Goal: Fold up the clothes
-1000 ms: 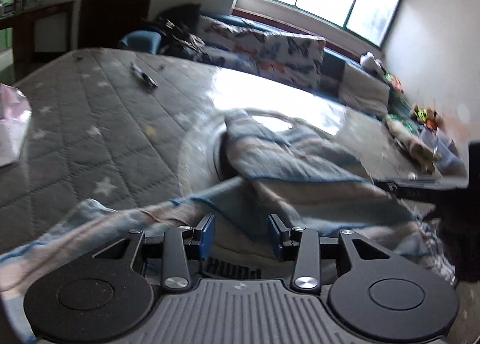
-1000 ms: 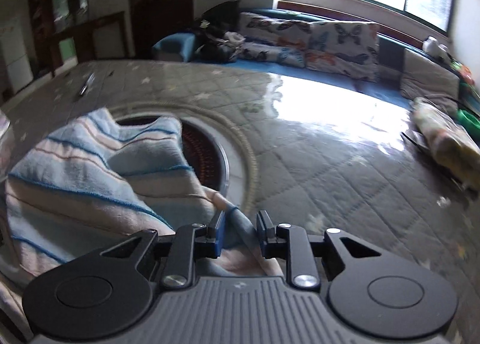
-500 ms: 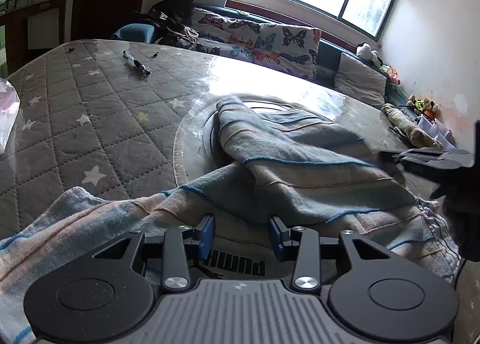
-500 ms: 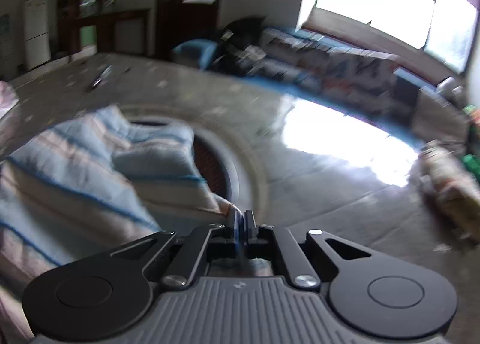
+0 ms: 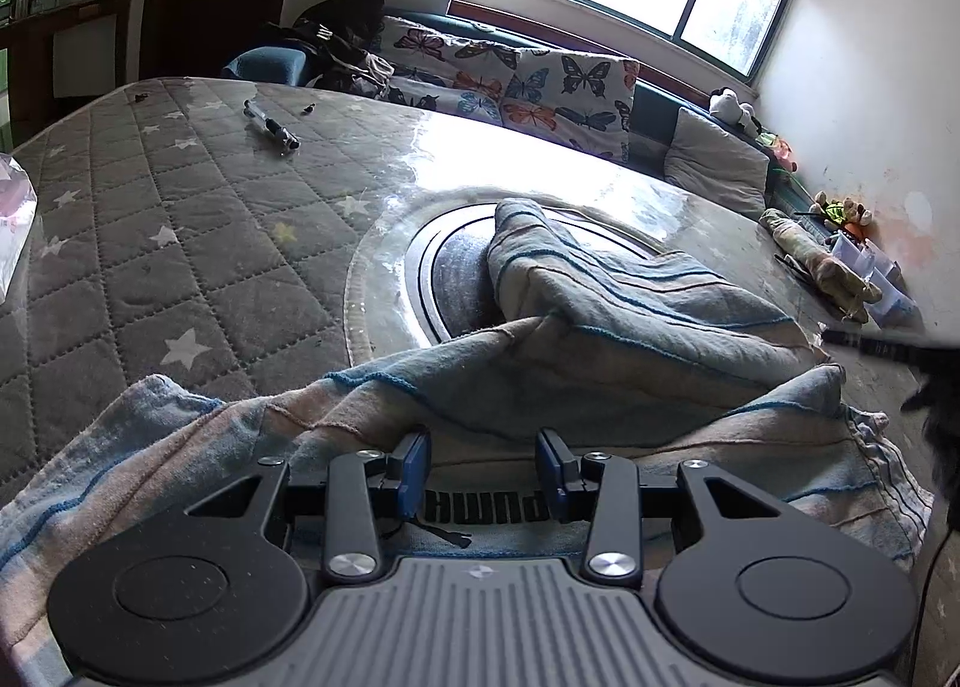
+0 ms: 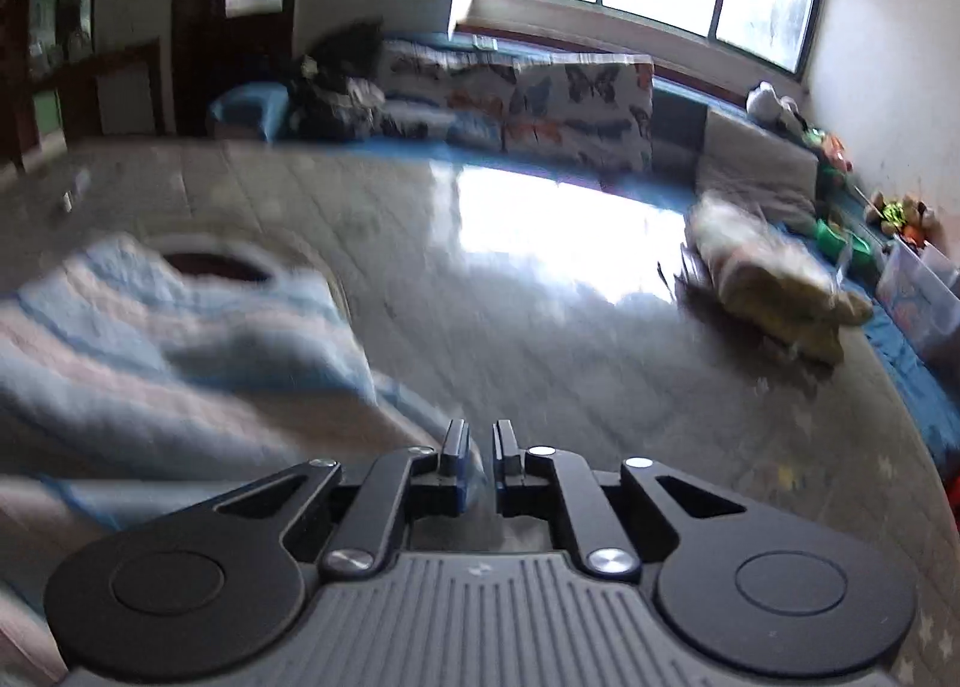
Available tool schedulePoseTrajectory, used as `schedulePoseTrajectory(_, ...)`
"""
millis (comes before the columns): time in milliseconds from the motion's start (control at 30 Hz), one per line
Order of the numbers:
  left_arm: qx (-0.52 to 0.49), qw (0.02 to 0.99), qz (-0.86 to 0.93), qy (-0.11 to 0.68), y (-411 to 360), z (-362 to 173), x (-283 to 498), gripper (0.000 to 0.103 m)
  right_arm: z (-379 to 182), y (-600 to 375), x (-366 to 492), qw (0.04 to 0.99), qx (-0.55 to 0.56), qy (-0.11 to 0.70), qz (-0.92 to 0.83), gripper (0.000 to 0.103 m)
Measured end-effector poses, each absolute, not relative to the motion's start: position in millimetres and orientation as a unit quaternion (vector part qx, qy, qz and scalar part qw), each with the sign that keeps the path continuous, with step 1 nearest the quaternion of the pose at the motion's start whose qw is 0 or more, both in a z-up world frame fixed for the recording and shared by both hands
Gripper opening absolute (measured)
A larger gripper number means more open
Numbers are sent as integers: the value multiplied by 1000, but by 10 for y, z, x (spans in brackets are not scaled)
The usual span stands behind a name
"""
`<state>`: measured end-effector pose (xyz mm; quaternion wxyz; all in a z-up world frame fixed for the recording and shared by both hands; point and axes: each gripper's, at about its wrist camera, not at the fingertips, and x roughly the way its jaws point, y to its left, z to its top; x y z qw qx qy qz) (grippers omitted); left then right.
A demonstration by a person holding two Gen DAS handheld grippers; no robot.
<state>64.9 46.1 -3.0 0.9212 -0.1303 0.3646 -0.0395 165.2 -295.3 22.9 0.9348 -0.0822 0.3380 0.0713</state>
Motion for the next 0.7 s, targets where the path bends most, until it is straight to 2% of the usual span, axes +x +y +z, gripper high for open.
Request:
schedulePoseTrajectory(33,-130,921,-40,365,459,-32,650,42,289,-2939,1697,937,-76,332,81,10)
schedulePoseTrajectory(67,-129,922,-40,364,456,-35,650,43,334,-2918,1746,938,-67,328,92,15)
schedulePoseTrajectory(100,-128,922,-40,364,450,-37,650,43,357,-2886,1810,937,-58,328,106,24)
schedulePoseTrajectory(167,-128,922,-39,363,443,-39,655,43,332,-2778,1970,929,-42,339,142,32)
schedulePoseTrajectory(533,-129,922,-39,362,442,-44,670,44,-29,-2359,2476,903,-40,384,190,32)
schedulePoseTrajectory(567,-129,922,-39,362,440,-44,669,44,-44,-2347,2480,904,-45,382,189,26)
schedulePoseTrajectory(600,-129,922,-39,362,437,-43,666,44,-49,-2337,2475,905,-50,379,187,10)
schedulePoseTrajectory(633,-129,923,-39,362,436,-42,666,44,-38,-2331,2454,907,-56,374,184,4)
schedulePoseTrajectory(700,-130,923,-39,361,440,-42,667,44,-10,-2332,2409,912,-67,364,175,2)
